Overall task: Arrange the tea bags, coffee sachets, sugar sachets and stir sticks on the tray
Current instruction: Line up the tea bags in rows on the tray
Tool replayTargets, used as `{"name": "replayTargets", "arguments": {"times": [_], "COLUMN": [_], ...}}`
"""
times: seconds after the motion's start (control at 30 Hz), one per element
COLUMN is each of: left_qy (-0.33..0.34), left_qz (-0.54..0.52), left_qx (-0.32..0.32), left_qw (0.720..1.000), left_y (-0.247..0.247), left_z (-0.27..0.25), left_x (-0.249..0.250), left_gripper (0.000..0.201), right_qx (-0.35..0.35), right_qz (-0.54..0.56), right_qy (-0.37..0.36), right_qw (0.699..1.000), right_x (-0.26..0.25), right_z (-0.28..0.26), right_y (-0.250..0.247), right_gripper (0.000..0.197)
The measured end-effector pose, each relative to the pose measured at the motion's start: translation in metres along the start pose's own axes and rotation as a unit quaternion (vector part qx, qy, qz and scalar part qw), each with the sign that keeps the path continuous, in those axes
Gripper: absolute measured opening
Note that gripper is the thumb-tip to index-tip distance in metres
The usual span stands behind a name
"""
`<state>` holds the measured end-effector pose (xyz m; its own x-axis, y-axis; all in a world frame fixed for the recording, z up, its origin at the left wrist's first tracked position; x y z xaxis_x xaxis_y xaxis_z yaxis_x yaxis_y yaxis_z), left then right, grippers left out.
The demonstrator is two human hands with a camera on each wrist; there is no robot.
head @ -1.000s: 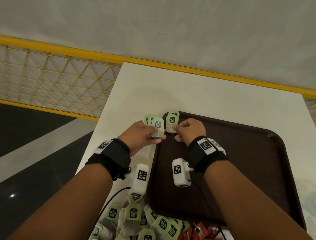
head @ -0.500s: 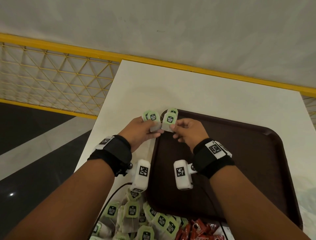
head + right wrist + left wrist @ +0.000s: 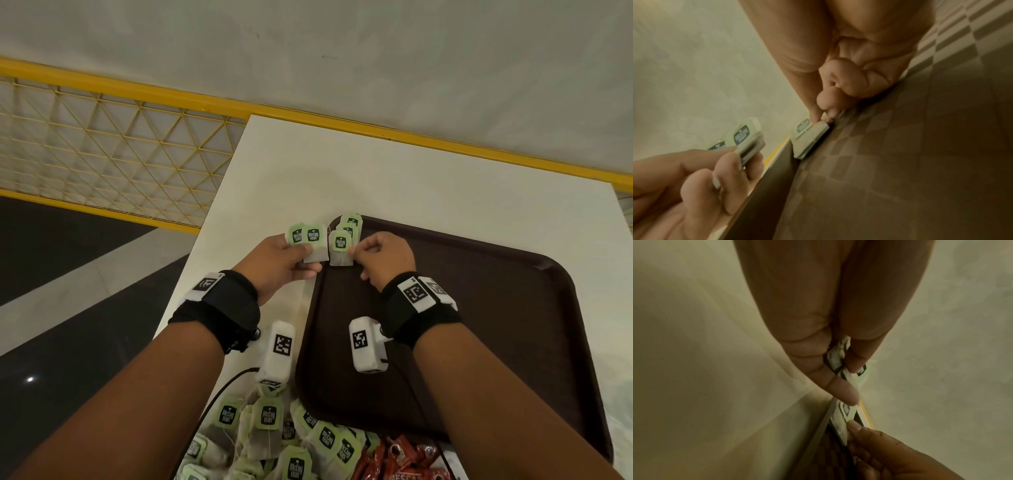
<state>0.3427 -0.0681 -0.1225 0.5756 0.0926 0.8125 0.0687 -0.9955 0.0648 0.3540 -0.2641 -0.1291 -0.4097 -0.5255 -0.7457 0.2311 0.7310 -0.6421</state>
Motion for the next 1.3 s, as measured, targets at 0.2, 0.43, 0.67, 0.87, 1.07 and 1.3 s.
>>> {"name": "replayTargets", "arguments": {"times": [0.2, 0.43, 0.67, 0.87, 1.07, 1.3], "left_qy": [0.05, 0.046, 0.051, 0.142, 0.146, 0.192], "left_qz": [0.055, 0.058, 0.099, 0.213, 0.161, 0.232], "left_qx": [-0.022, -0.004, 0.05, 0.07, 0.082, 0.14], "left_qw": [0.997, 0.997, 0.993, 0.964, 0.973, 0.943], "left_y": [0.008, 0.012, -0.005, -0.009, 0.003, 0.002], "left_z": [-0.007, -0.012, -0.009, -0.009, -0.013, -0.01], "left_x": [0.003, 0.004, 0.0, 0.002, 0.002, 0.006], "left_gripper": [0.029, 0.02, 0.022, 0.027, 0.02, 0.008], "right_qx": [-0.074, -0.086, -0.035, 0.01, -0.099, -0.042], "right_qz": [0.1, 0.125, 0.038, 0.041, 0.137, 0.062], "right_qy": [-0.031, 0.017, 0.007, -0.012, 0.004, 0.03], "right_qw": [0.992, 0.988, 0.999, 0.999, 0.986, 0.997], "right_x": [-0.02, -0.009, 0.003, -0.007, -0.022, -0.001], "right_z": [-0.023, -0.027, -0.019, -0.026, -0.046, -0.037], "right_y": [-0.002, 0.002, 0.006, -0.005, 0.005, 0.004], "right_gripper": [0.021, 0.015, 0.016, 0.022, 0.006, 0.01]}}
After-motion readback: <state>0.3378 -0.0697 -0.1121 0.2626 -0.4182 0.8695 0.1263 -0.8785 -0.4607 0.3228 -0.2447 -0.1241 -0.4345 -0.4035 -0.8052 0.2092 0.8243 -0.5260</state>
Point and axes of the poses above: each hand's wrist, its own z-axis towards the middle knuckle, its own y-axis out of the palm, x = y × z, the point moved 5 cm from there along z, towards the middle knuckle, and after that the axes turned 15 degrees about x, right-handed, at the moved point
